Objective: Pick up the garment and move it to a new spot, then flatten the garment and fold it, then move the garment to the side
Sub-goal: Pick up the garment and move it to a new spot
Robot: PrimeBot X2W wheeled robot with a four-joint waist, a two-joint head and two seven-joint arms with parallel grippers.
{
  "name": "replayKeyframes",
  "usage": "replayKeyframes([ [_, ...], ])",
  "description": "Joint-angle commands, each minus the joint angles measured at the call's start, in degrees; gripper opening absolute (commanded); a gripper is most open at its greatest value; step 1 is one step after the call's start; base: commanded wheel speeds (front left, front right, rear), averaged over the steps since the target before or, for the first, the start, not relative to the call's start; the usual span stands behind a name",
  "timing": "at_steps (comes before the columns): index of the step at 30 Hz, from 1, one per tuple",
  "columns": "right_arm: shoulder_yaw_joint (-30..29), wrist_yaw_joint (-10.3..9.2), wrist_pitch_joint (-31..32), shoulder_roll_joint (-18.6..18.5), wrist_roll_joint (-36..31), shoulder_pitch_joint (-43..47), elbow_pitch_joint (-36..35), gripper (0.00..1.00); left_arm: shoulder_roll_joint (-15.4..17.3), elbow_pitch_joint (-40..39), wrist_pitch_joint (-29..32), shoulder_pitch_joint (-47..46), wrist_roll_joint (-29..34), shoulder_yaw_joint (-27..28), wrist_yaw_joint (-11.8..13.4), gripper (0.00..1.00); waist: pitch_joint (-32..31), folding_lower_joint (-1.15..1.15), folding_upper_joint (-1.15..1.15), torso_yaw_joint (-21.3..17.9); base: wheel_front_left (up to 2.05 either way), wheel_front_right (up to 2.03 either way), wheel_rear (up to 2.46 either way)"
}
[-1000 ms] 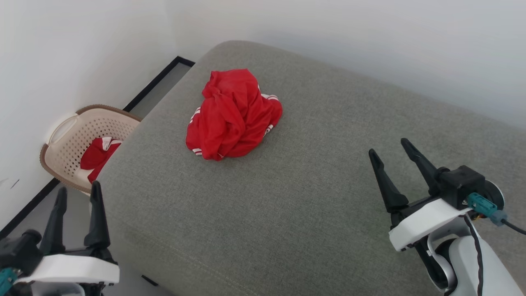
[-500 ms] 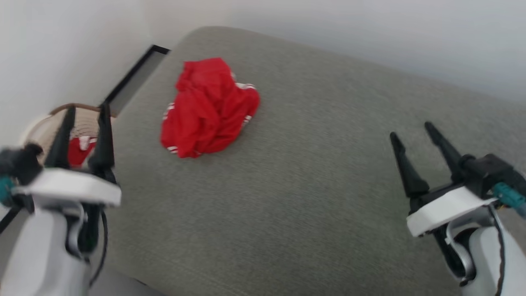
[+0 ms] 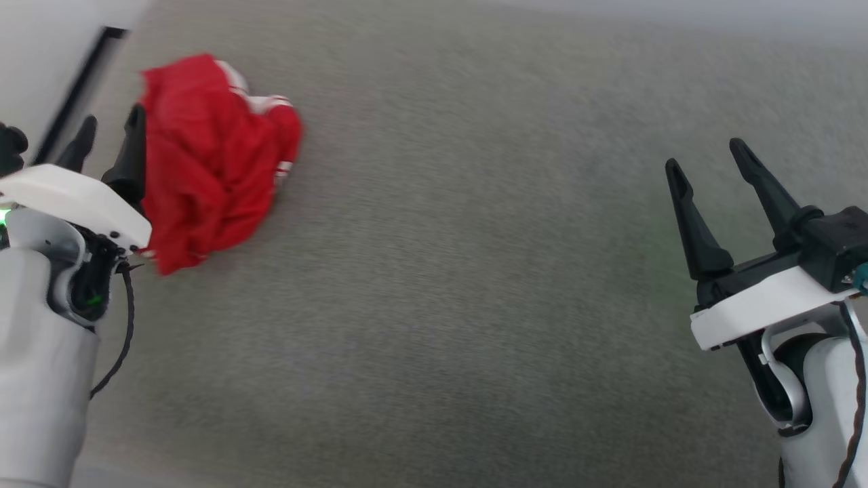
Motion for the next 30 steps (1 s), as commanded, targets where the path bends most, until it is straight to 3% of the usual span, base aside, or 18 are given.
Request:
replayKeyframes([
  [1, -0.19, -0.04, 0.18, 0.07, -0.62, -0.87, -0.68, 1.00, 0.70, 3.24, 3.47, -2.14, -2.00, -0.87, -0.17, 1.00, 3.73, 0.00, 0.00, -3.75, 0.00, 0.00, 0.00],
  [9, -1.03, -0.03, 0.84, -0.13, -1.01, -0.98, -2.00, 1.00, -1.24, 20.56, 21.68, -7.84, -6.29, -3.86, 1.01, 1.00, 5.87, 0.00, 0.00, -5.92, 0.00, 0.00, 0.00],
  [18, -0.40, -0.03, 1.52, -0.40, -0.99, -1.70, -2.64, 1.00, -4.75, 30.55, 25.12, -8.46, -6.70, -5.13, 1.97, 1.00, 6.33, 0.00, 0.00, -7.47, 0.00, 0.00, 0.00],
  [19, -0.51, -0.03, 1.53, -0.47, -0.97, -1.59, -2.58, 1.00, -4.64, 30.86, 24.60, -8.78, -6.97, -4.90, 1.80, 0.38, 6.21, 0.00, 0.00, -7.57, 0.00, 0.00, 0.00],
  [20, -0.62, -0.04, 1.49, -0.48, -0.95, -1.42, -2.52, 1.00, -4.33, 30.99, 23.89, -9.17, -7.17, -4.60, 1.61, 0.00, 6.02, 0.00, 0.00, -7.65, 0.00, 0.00, 0.00],
  [30, -3.28, -0.04, 0.32, 0.30, -0.65, 1.42, -1.52, 1.00, 2.52, 25.80, 14.07, -14.65, -3.65, -7.17, -0.12, 0.00, 1.57, 0.00, 0.00, -5.84, 0.00, 0.00, 0.00],
])
